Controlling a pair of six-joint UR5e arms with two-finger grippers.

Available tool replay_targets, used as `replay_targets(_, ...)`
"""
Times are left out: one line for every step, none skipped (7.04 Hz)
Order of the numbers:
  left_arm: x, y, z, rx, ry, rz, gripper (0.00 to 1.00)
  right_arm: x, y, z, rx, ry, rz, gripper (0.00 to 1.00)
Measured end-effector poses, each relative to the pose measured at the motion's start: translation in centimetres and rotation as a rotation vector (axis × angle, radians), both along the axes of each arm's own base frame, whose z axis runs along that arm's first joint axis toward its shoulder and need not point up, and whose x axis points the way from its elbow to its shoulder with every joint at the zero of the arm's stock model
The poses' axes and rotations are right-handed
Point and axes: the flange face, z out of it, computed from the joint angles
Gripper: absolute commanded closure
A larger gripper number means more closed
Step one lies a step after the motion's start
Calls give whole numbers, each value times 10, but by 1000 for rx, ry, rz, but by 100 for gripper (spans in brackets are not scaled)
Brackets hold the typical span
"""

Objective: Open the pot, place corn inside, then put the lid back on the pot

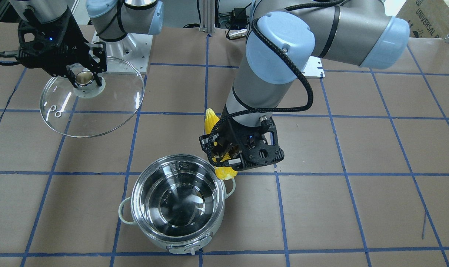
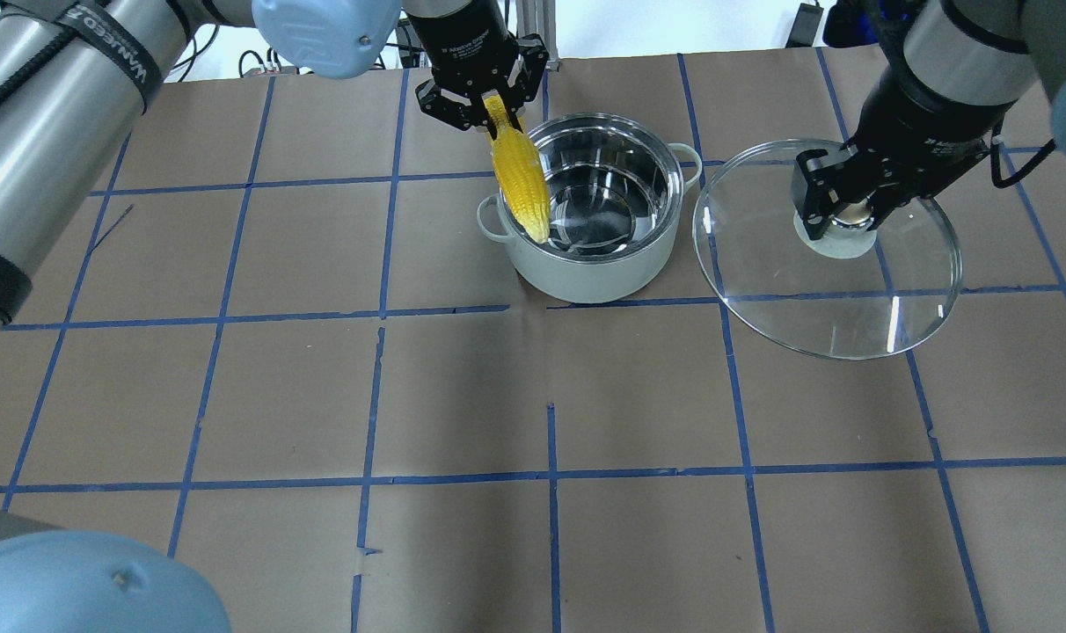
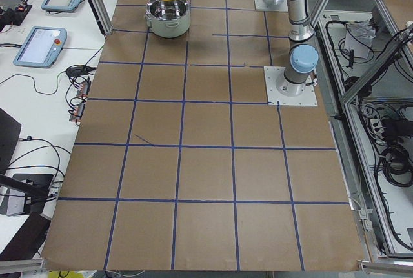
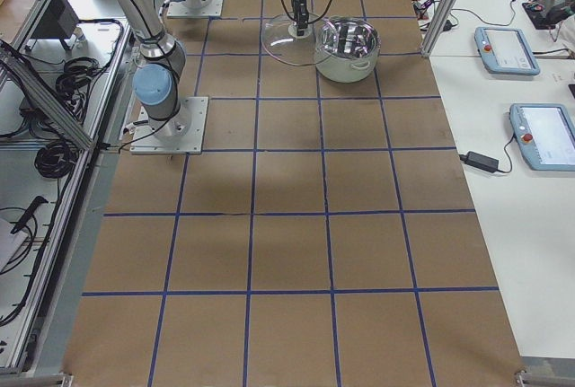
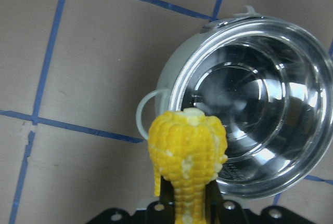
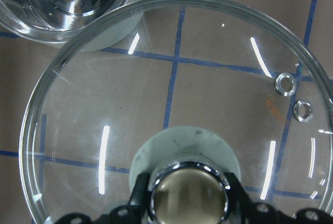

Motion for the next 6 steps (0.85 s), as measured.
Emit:
replay_targets(-7,-5,-11,1,5,-9,99,0,0,0,1,0,0,75)
replay_targets(-19,-12,-26,-9,12,-21,99,0,1,-1,2,0,1,75)
replay_targets(-30,-17,-39,-23,20,-31,99,0,1,-1,3,1,1,75)
replay_targets(-36,-21,-48,-35,26,-37,99,0,1,-1,3,1,1,75)
replay_targets(-39,-25,-52,-49,31,-39,60,0,1,-1,3,0,1,75)
replay_targets(-41,-30,-59,-61,34,-39,29,0,1,-1,3,0,1,75)
